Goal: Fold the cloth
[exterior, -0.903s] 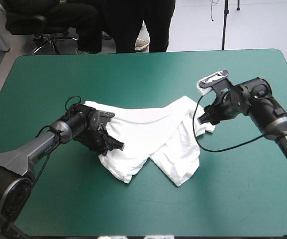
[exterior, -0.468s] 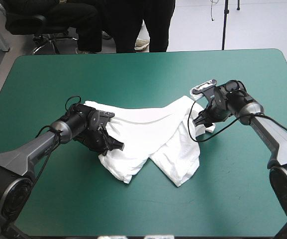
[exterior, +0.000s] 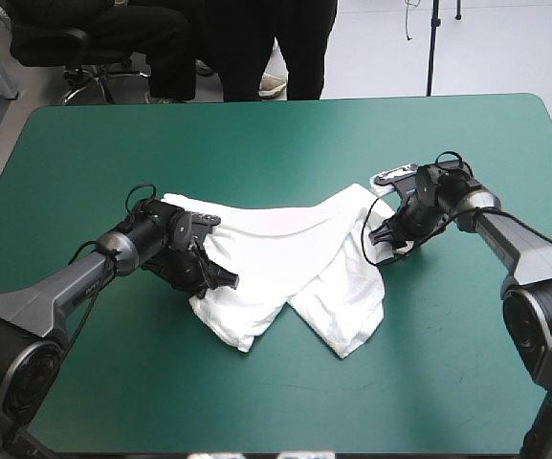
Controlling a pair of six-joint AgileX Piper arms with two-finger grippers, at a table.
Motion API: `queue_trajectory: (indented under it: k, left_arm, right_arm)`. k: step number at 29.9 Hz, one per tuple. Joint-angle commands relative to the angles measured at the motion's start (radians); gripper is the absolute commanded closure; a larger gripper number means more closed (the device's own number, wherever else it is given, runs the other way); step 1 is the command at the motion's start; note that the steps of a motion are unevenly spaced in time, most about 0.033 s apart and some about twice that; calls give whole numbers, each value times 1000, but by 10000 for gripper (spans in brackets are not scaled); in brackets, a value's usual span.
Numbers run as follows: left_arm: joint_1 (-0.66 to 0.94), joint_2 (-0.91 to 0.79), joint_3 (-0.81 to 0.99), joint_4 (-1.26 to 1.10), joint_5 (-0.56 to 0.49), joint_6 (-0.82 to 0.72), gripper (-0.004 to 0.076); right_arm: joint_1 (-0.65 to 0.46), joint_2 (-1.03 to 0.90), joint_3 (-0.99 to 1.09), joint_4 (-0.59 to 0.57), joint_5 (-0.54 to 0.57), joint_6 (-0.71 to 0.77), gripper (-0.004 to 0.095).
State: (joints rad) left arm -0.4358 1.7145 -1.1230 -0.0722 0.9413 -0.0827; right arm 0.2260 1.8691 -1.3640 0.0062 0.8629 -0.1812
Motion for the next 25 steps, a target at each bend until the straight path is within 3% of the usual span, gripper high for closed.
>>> queue_trajectory:
  k: [1,8,15,25]
  left_arm:
    - [-12,-8,-3,-13,-24,-4,741]
    - [-12,-15,-3,29,-28,-4,741]
    - [-12,-98,-74,110,35,-27,741]
    - [-12,-301,-435,189,160,-47,741]
  right_arm:
    - [-3,11,-14,39,13,-20,521]
    - [-3,24,-14,49,23,-23,915]
    - [-4,-21,-61,40,53,-23,925]
    - [-4,-206,-303,-117,158,48,925]
